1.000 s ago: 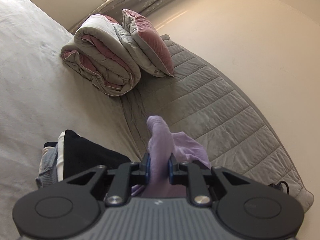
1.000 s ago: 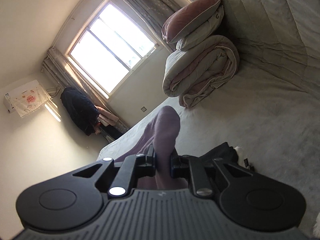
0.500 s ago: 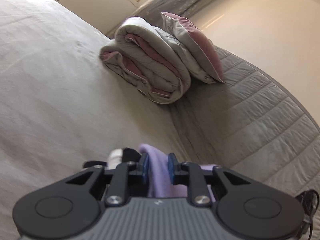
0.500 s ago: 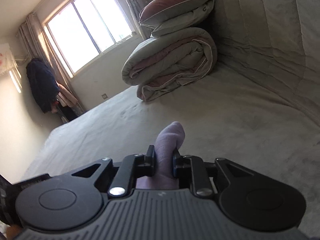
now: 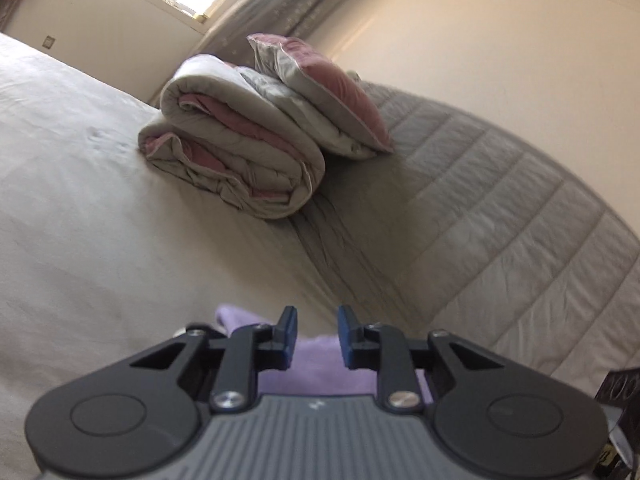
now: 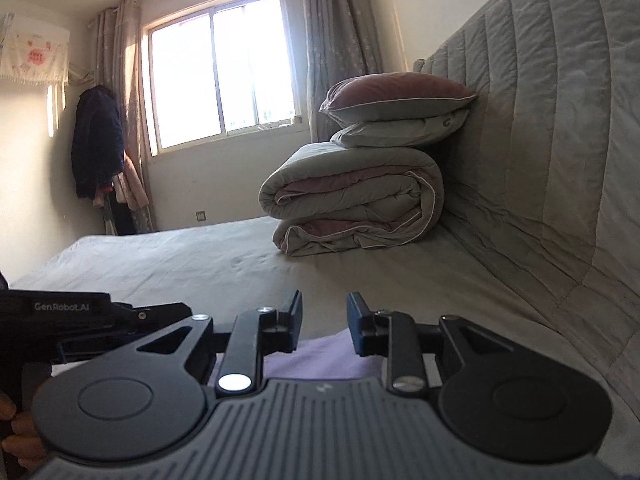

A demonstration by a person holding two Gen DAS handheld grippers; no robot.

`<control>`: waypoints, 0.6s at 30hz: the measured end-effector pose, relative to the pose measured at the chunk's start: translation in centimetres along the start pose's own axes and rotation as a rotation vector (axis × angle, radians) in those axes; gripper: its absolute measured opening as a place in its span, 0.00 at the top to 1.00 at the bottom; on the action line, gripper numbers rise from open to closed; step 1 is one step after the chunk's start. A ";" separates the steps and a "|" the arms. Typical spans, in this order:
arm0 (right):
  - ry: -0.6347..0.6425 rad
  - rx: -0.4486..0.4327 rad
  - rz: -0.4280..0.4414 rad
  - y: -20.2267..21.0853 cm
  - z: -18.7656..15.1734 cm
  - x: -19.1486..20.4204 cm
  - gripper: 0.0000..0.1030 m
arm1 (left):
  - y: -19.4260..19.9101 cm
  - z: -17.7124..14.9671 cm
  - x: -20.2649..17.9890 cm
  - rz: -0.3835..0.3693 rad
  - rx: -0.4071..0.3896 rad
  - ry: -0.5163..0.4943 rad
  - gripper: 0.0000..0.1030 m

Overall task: Fold clothes
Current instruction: 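Carry the lavender bundle with both grippers onto the folded clothes stack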

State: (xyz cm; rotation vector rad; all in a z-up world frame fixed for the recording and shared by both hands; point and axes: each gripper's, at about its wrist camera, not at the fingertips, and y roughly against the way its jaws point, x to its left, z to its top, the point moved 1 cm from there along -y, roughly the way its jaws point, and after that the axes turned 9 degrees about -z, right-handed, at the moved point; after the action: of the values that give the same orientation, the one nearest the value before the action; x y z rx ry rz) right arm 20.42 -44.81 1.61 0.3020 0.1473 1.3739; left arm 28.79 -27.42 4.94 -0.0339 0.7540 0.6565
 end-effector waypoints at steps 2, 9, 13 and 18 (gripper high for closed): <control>0.025 0.035 -0.015 -0.8 -1.2 0.2 0.72 | -0.7 -1.0 0.6 0.027 0.023 0.006 0.80; 0.032 0.060 -0.034 -0.1 -1.3 0.6 0.72 | 0.7 -0.2 -0.5 0.043 0.029 -0.028 0.83; 0.022 0.050 -0.025 1.9 0.1 0.9 0.72 | 2.8 -0.2 -2.4 0.028 0.033 -0.079 0.82; 0.055 0.118 -0.023 3.7 0.9 1.7 0.72 | 5.1 -1.5 -4.1 0.024 0.089 -0.107 0.78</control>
State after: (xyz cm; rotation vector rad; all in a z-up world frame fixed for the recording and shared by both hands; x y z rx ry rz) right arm 17.56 -42.70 3.68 0.3600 0.2767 1.3540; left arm 22.79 -25.92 7.50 0.0911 0.6809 0.6417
